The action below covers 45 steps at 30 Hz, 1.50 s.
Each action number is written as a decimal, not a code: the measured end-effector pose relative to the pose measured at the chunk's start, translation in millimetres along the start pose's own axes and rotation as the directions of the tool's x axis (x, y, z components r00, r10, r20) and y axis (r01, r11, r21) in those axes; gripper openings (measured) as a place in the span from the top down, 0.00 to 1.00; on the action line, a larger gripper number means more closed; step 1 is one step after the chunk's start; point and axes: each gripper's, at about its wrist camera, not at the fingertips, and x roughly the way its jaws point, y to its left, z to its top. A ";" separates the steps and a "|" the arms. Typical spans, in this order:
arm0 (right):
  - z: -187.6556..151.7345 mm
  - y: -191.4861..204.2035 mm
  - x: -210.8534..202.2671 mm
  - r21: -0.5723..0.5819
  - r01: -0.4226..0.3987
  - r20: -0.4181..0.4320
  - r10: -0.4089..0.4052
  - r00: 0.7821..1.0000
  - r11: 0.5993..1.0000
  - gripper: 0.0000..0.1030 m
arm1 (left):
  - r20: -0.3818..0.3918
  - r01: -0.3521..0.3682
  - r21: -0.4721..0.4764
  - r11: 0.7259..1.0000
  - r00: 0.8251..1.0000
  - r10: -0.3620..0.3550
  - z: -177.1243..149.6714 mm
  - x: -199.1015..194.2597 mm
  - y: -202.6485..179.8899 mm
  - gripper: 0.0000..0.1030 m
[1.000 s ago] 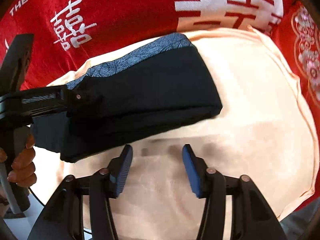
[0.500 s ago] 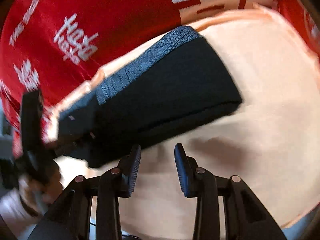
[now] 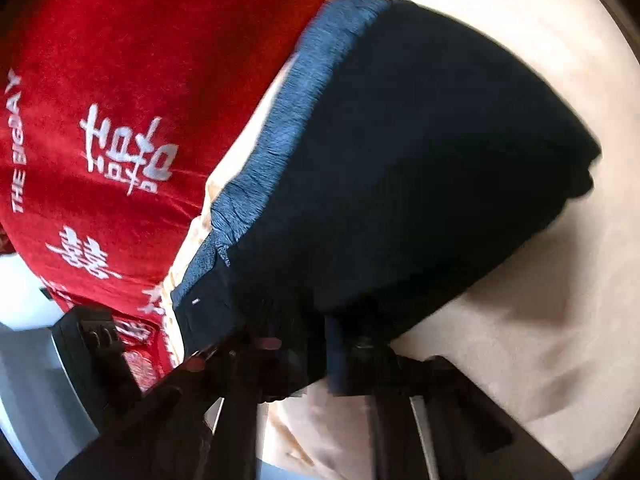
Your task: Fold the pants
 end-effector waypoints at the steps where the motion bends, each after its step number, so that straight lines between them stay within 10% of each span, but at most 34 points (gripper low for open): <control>1: -1.8 8.8 -3.2 -0.038 0.003 0.001 -0.003 1.000 0.999 0.95 | 0.005 -0.010 -0.008 1.000 1.000 0.010 -0.6 -4.3 2.6 0.86; 2: -5.2 17.4 -4.7 -0.077 0.012 -0.002 -0.012 1.000 0.997 0.95 | 0.011 -0.029 -0.014 0.999 1.000 0.029 -1.5 -8.2 5.2 0.82; 4: -14.3 29.3 0.3 -0.145 0.049 -0.021 -0.052 0.998 0.988 0.95 | 0.036 -0.079 -0.030 0.996 0.996 0.080 -5.1 -17.8 13.7 0.28; 5: -16.7 29.5 5.4 -0.153 0.070 -0.031 -0.075 0.997 0.986 0.95 | 0.057 -0.102 -0.046 0.994 0.993 0.104 -7.1 -21.6 18.1 0.21; 14: -17.3 28.1 20.9 -0.173 0.114 -0.093 -0.132 0.987 0.978 0.82 | 0.030 -0.183 -0.155 0.971 0.981 0.190 -15.7 -19.3 50.0 0.20; 21: -32.7 71.1 -18.0 -0.433 0.222 -0.010 -0.251 0.968 0.874 0.73 | 0.014 -0.217 -0.212 0.953 0.974 0.224 -23.7 -26.3 58.0 0.20; 35: -38.7 103.4 68.5 -0.625 0.464 0.091 -0.532 0.842 0.628 0.66 | -0.035 -0.295 -0.369 0.882 0.952 0.303 -69.7 -47.1 103.1 0.20; 45: -48.0 116.0 68.8 -0.602 0.540 0.134 -0.593 0.794 0.588 0.65 | -0.072 -0.303 -0.418 0.857 0.951 0.301 -99.3 -54.5 151.6 0.20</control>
